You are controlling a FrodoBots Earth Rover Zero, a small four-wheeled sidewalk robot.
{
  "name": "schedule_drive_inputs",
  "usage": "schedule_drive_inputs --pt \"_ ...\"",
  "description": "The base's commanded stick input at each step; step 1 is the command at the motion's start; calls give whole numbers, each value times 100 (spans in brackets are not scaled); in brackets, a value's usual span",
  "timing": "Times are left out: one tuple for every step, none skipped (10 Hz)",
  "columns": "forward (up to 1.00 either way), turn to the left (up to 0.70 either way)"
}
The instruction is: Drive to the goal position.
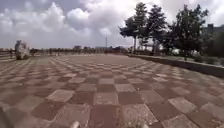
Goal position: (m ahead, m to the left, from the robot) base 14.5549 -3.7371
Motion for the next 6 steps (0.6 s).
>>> schedule_drive_inputs --pt "70 0" --pt "70 0" --pt "70 0" --pt "70 0" --pt "70 0" --pt "70 0"
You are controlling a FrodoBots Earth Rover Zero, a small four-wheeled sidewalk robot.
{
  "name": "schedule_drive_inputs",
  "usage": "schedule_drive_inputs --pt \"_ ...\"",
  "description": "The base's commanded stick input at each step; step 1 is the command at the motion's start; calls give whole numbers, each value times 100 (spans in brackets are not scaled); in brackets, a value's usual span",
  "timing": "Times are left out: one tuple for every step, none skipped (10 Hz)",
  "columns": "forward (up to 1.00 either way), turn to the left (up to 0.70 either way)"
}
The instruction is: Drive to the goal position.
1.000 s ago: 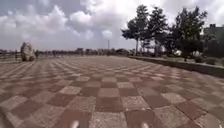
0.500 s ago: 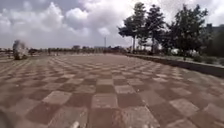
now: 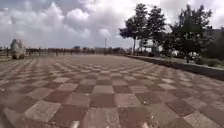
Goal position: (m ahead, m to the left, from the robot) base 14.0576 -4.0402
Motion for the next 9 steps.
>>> schedule_drive_inputs --pt "70 0" --pt "70 0" --pt "70 0" --pt "70 0" --pt "70 0" --pt "70 0" --pt "70 0" --pt "70 0" --pt "70 0"
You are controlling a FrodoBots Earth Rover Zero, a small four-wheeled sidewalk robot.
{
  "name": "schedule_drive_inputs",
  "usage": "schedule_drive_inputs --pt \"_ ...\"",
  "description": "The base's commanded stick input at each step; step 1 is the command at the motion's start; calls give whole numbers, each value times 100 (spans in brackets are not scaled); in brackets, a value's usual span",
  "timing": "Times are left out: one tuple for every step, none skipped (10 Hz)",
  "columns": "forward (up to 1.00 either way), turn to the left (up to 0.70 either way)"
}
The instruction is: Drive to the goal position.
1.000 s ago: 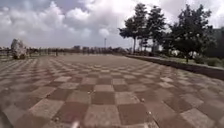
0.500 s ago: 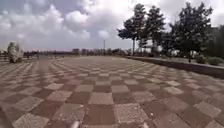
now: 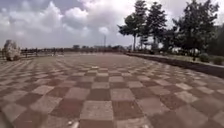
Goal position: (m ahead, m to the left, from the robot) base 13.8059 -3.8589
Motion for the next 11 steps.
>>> schedule_drive_inputs --pt "70 -1" --pt "70 -2" --pt "70 -4" --pt "70 -11" --pt "70 -29" --pt "70 -35" --pt "70 -35" --pt "70 -25" --pt "70 0" --pt "70 0" --pt "70 0"
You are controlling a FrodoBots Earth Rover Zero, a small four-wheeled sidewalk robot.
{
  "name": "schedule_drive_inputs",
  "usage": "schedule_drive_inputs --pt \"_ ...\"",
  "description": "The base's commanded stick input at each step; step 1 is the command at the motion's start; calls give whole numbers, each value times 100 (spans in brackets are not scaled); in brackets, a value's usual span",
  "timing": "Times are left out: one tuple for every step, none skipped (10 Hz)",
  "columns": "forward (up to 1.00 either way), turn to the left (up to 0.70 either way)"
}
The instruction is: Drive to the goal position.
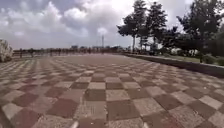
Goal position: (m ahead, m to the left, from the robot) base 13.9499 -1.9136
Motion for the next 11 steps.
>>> schedule_drive_inputs --pt "70 0" --pt "70 0" --pt "70 0" --pt "70 0" --pt "70 0" --pt "70 0" --pt "70 0" --pt "70 0" --pt "70 0" --pt "70 0" --pt "70 0"
